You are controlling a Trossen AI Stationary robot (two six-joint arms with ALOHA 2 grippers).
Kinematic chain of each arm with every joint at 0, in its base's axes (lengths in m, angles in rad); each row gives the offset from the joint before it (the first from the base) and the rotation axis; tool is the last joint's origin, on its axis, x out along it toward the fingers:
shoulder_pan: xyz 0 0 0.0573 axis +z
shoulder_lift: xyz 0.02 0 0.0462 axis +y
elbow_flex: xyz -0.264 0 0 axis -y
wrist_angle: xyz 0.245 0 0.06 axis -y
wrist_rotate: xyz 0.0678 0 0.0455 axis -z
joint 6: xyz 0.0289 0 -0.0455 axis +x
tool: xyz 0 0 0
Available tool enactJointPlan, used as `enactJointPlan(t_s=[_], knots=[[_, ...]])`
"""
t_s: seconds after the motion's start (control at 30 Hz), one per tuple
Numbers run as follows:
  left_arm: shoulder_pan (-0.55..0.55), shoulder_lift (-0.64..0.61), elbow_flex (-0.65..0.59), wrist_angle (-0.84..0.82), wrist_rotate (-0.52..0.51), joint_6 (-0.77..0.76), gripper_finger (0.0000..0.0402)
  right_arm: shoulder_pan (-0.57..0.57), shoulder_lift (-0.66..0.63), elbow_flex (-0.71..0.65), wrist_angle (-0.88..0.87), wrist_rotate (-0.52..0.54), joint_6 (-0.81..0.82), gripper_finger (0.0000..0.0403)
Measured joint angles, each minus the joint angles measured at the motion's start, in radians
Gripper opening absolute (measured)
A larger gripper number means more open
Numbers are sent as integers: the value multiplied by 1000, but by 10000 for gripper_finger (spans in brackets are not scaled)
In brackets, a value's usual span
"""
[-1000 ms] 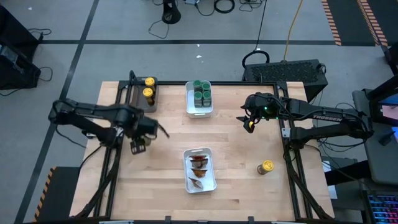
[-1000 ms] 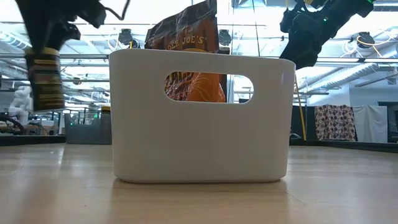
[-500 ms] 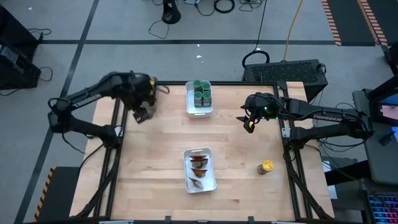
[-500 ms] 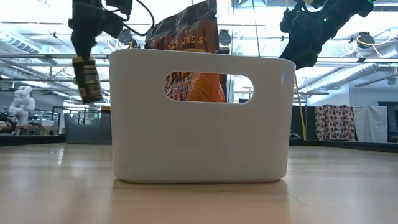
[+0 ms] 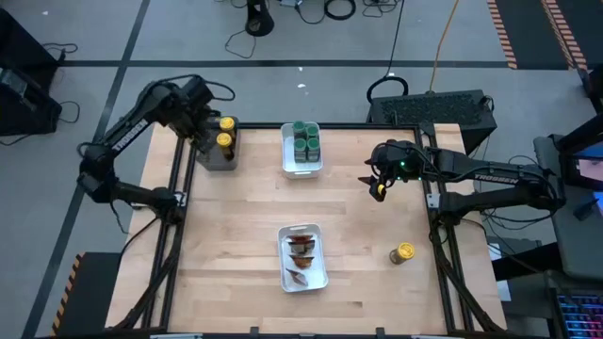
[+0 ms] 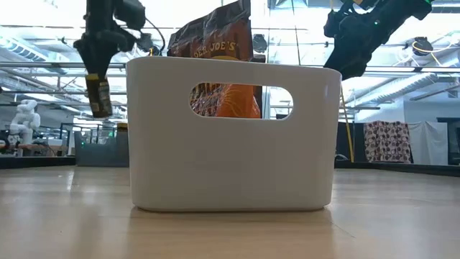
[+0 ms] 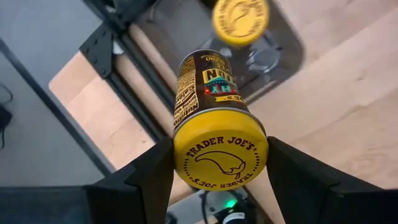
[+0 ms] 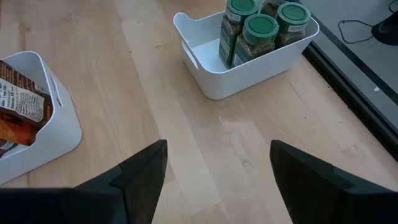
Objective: Sort spices by type
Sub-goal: Put the left yellow spice bottle into the transparent black bin
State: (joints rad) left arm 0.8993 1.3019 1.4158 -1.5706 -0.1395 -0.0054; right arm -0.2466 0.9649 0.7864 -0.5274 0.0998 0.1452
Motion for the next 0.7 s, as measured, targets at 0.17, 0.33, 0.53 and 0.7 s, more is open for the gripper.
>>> enactJointPlan(t_s=[0.17,0.33,0.53,0.7], knots=[[71,92,0,31,0,51,226,0,0,0,0,0,0,267],[100,189,0,90,-28,115,226,0,0,0,0,0,0,267],[142,291,0,142,-10,142,226,0,0,0,0,0,-12,267],[168,354,0,202,-6,151,226,0,0,0,0,0,-23,267]])
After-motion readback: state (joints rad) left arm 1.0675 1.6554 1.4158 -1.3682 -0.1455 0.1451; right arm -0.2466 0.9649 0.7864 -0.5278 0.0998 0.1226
